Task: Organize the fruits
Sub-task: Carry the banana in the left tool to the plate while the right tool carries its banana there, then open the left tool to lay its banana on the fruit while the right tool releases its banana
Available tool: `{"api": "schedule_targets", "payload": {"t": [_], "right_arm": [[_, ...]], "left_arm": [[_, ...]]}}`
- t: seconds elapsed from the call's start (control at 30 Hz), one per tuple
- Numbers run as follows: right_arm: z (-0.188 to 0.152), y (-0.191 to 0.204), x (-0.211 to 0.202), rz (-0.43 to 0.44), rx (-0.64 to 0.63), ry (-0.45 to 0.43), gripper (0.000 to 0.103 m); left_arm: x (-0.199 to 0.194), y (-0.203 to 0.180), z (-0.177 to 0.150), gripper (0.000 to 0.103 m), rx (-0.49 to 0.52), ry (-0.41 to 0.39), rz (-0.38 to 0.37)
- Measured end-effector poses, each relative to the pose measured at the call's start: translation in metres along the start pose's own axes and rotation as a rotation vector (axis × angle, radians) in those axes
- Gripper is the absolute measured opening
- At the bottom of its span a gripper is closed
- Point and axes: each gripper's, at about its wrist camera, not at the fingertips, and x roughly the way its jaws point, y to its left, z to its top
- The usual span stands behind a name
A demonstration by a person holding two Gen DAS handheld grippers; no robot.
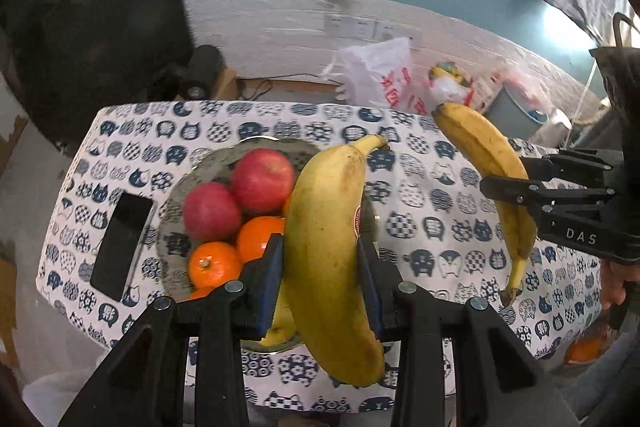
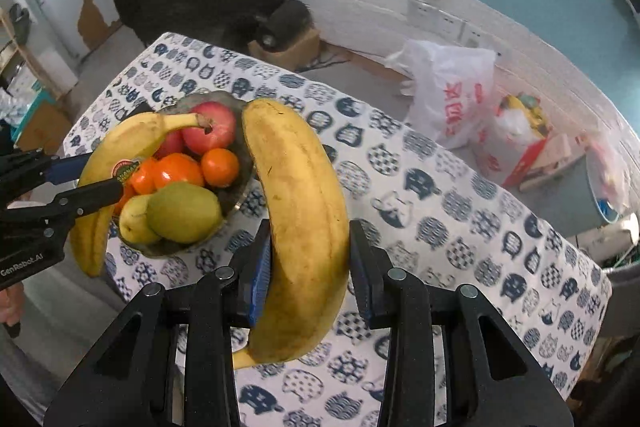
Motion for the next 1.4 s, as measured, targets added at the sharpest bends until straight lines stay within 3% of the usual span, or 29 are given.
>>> {"api": "schedule_targets", "payload": {"t": [0.5,1.2,1.4], "right_arm": [[0.045,0.053,0.050,0.057,-0.077,0.058,0.035],[0.077,0.103,0.096,0.098,-0.099,0.143,0.035],[0.075,0.113,0.106,0.092,-0.099,0.168,0.035]], "left_arm": [[0.028,0.065,-0.007,0.037,-0.138,0.041,0.031],[0.069,0.103,-0.017,0.037,-0.256,0.141,0.033],[0.061,0.104,-0.015,0.037,-0.251,0.117,0.047]]}}
